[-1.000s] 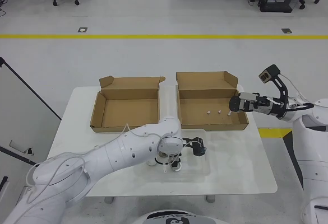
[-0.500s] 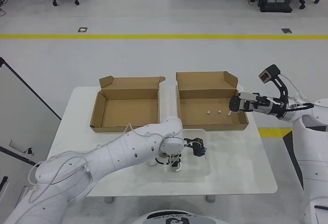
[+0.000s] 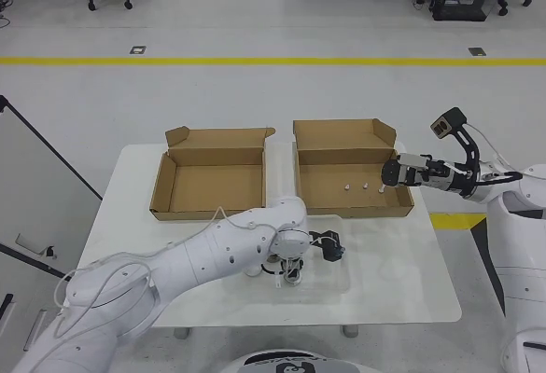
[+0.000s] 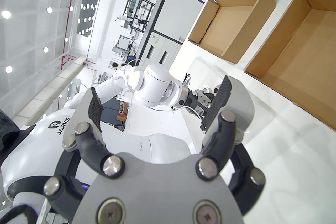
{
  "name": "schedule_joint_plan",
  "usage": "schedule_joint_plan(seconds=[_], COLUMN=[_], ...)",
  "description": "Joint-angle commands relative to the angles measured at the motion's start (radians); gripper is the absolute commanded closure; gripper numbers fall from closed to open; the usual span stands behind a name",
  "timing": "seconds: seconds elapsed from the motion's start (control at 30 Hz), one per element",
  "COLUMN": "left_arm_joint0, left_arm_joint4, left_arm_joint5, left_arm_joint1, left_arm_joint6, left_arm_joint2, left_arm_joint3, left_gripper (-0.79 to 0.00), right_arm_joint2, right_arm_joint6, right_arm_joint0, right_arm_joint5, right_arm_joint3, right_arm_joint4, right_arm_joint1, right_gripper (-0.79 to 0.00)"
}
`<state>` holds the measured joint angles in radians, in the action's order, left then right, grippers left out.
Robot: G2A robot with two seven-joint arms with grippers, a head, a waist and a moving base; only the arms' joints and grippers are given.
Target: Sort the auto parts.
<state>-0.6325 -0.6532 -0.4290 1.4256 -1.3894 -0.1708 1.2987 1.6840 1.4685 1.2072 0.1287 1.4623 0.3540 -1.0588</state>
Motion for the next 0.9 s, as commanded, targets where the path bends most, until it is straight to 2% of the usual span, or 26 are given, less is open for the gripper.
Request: schedule_joint_plan(seconds=[0.0,0.13,0.27,0.4,0.73,0.87], left_arm_joint0=[0.001,0.005,0.015,0.018,0.025,0.026], left_arm_joint4=[-0.003,0.002,0.01,0.025,0.061,0.057], left_arm_joint5=[0.003,0.008,0.009,0.014,0.051,0.057], left_arm_joint1=[0.002,0.0,-0.018,-0.048,-0.144,-0.147], left_arm_joint6=[0.001,-0.003,-0.011,-0.015,-0.052,-0.057], left_arm_joint2=[-0.003,-0.019,-0.051,-0.081,-0.172,-0.178], left_arm_joint3=[0.0,0.011,0.041,0.102,0.302,0.305], left_gripper=[0.0,0.0,0.0,0.0,0.0,0.0], right_arm_joint2=[0.0,0.0,0.0,0.0,0.0,0.0], right_arm_joint6=[0.0,0.0,0.0,0.0,0.0,0.0], right_arm_joint0=[0.0,0.0,0.0,0.0,0.0,0.0], right_arm_joint5=[0.0,0.0,0.0,0.0,0.0,0.0], right_arm_joint3=[0.0,0.0,0.0,0.0,0.0,0.0], right_arm_joint4=[0.0,0.0,0.0,0.0,0.0,0.0], right_arm_joint1=[0.0,0.0,0.0,0.0,0.0,0.0], right_gripper=[-0.785,-0.785,-0.785,-0.785,-0.785,-0.785])
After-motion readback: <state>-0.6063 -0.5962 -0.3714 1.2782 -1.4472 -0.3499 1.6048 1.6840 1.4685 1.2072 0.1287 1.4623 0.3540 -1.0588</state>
